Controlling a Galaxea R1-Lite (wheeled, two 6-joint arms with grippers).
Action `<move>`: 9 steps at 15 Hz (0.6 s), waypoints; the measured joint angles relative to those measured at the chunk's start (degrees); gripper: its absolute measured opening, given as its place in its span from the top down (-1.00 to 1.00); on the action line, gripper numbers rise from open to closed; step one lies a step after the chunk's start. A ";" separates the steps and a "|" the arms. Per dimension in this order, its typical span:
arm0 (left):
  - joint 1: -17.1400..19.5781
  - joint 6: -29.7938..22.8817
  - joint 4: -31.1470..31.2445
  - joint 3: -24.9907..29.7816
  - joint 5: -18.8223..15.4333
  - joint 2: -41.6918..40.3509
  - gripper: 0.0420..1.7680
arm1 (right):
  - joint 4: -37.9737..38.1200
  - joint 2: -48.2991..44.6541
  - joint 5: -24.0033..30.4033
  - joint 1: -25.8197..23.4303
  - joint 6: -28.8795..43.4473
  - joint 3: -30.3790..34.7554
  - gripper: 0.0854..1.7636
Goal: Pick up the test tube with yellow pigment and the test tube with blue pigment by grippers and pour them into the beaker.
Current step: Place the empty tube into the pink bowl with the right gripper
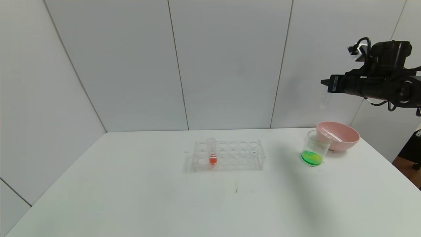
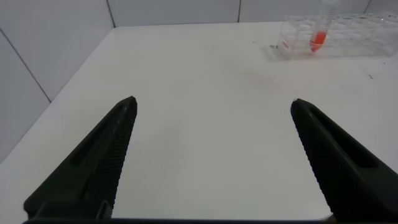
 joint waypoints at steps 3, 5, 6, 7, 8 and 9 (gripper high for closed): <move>0.00 -0.02 0.00 0.00 0.00 0.00 -1.00 | -5.78 1.55 0.27 -3.38 -0.06 3.39 0.50; 0.00 -0.02 0.00 0.00 0.00 0.00 -1.00 | -5.89 2.68 0.02 -4.24 -0.20 3.86 0.50; -0.02 -0.02 0.00 0.00 0.00 0.00 -1.00 | -5.85 3.27 -0.02 -4.62 -0.26 4.05 0.50; -0.02 -0.02 0.00 0.00 0.00 0.00 -1.00 | -5.94 3.97 -0.04 -5.06 -0.82 4.13 0.50; 0.00 0.00 0.02 0.00 0.00 0.00 -1.00 | -6.16 4.69 -0.04 -5.71 -1.74 4.13 0.50; 0.00 -0.02 0.00 0.00 0.00 0.00 -1.00 | -6.27 5.57 0.02 -6.58 -3.04 4.08 0.50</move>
